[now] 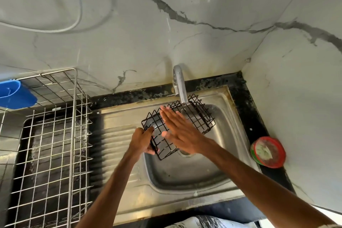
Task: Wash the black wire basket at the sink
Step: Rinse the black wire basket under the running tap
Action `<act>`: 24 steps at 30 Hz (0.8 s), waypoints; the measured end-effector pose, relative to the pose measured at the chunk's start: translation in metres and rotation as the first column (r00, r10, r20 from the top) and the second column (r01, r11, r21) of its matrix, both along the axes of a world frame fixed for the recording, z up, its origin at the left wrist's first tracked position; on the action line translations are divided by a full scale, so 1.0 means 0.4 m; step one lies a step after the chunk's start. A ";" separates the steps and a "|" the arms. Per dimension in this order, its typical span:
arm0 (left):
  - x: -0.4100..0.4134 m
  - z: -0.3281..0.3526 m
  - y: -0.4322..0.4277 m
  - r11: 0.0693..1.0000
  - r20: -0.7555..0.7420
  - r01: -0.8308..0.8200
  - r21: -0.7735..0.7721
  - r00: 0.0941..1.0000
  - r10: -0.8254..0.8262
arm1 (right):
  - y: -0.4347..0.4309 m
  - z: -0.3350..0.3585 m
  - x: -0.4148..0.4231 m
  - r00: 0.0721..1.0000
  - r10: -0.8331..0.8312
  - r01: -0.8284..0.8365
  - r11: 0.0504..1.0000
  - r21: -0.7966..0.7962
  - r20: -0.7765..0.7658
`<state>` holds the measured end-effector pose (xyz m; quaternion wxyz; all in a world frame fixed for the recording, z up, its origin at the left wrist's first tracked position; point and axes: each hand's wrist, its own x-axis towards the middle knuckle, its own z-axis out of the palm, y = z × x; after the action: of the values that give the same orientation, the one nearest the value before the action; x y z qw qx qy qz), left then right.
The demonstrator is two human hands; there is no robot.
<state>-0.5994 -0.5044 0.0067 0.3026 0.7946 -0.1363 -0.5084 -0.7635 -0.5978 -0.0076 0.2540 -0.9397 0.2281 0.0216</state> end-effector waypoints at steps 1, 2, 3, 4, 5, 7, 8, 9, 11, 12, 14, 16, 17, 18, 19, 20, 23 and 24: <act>-0.001 0.002 0.005 1.000 -0.009 -0.003 0.002 1.000 0.003 | -0.027 -0.010 -0.016 0.999 -0.042 0.042 0.999 -0.013 -0.013; -0.002 0.004 0.012 1.000 -0.013 -0.010 0.002 1.000 0.010 | -0.062 -0.022 -0.036 0.991 -0.121 0.122 0.993 0.001 -0.048; -0.003 0.003 0.017 1.000 -0.011 -0.021 0.002 1.000 0.021 | -0.098 -0.035 -0.060 0.970 -0.223 0.228 0.973 0.045 -0.099; -0.006 0.003 0.021 1.000 -0.007 -0.030 0.002 1.000 0.030 | -0.128 -0.045 -0.085 0.934 -0.317 0.335 0.938 0.090 -0.166; -0.009 0.001 0.022 0.999 -0.005 -0.034 0.004 0.999 0.034 | -0.143 -0.052 -0.101 0.900 -0.374 0.407 0.906 0.120 -0.224; -0.012 -0.005 0.020 0.999 -0.004 -0.034 0.014 0.999 0.034 | -0.119 -0.049 -0.098 0.888 -0.384 0.424 0.897 0.126 -0.254; -0.013 -0.009 0.017 0.999 -0.007 -0.037 0.019 0.999 0.038 | -0.084 -0.039 -0.081 0.917 -0.331 0.361 0.927 0.106 -0.223; -0.014 -0.014 0.017 0.999 -0.010 -0.046 0.021 0.999 0.047 | -0.043 -0.027 -0.057 0.954 -0.246 0.263 0.961 0.083 -0.172; -0.013 -0.019 0.015 0.997 -0.024 -0.069 0.014 0.997 0.070 | 0.010 -0.009 -0.014 0.992 -0.101 0.105 0.994 0.042 -0.077; -0.014 -0.018 0.014 0.997 -0.035 -0.078 0.011 0.996 0.078 | 0.007 -0.009 0.001 0.993 -0.104 0.105 0.994 0.026 -0.054; -0.014 -0.018 0.015 0.994 -0.050 -0.109 0.002 0.993 0.109 | -0.051 -0.028 0.020 0.965 -0.257 0.259 0.966 0.021 -0.058; -0.016 -0.018 0.015 0.990 -0.034 -0.139 -0.004 0.990 0.139 | -0.129 -0.057 0.017 0.888 -0.441 0.450 0.891 0.051 -0.129; -0.019 -0.020 0.015 0.989 -0.022 -0.145 -0.006 0.989 0.145 | -0.161 -0.066 0.010 0.845 -0.500 0.520 0.850 0.079 -0.188; -0.024 -0.021 0.014 0.989 -0.014 -0.149 -0.005 0.989 0.149 | -0.180 -0.071 0.003 0.807 -0.540 0.574 0.812 0.106 -0.238; -0.030 -0.024 0.012 0.988 -0.012 -0.154 -0.003 0.988 0.154 | -0.184 -0.072 -0.002 0.773 -0.575 0.619 0.775 0.124 -0.268; -0.037 -0.026 0.009 0.987 -0.017 -0.160 0.000 0.987 0.160 | -0.172 -0.070 -0.003 0.743 -0.609 0.657 0.742 0.131 -0.276; -0.058 -0.042 0.003 0.982 -0.058 -0.188 -0.001 0.981 0.187 | -0.050 -0.042 0.026 0.721 -0.656 0.685 0.723 0.090 -0.223; -0.063 -0.044 0.001 0.980 -0.071 -0.198 0.001 0.978 0.197 | 0.007 -0.029 0.041 0.747 -0.632 0.657 0.749 0.084 -0.205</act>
<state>-0.6247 -0.5040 -0.0107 0.3586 0.7849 -0.0476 -0.5031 -0.7473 -0.5951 -0.0192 0.2964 -0.7754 0.5570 0.0267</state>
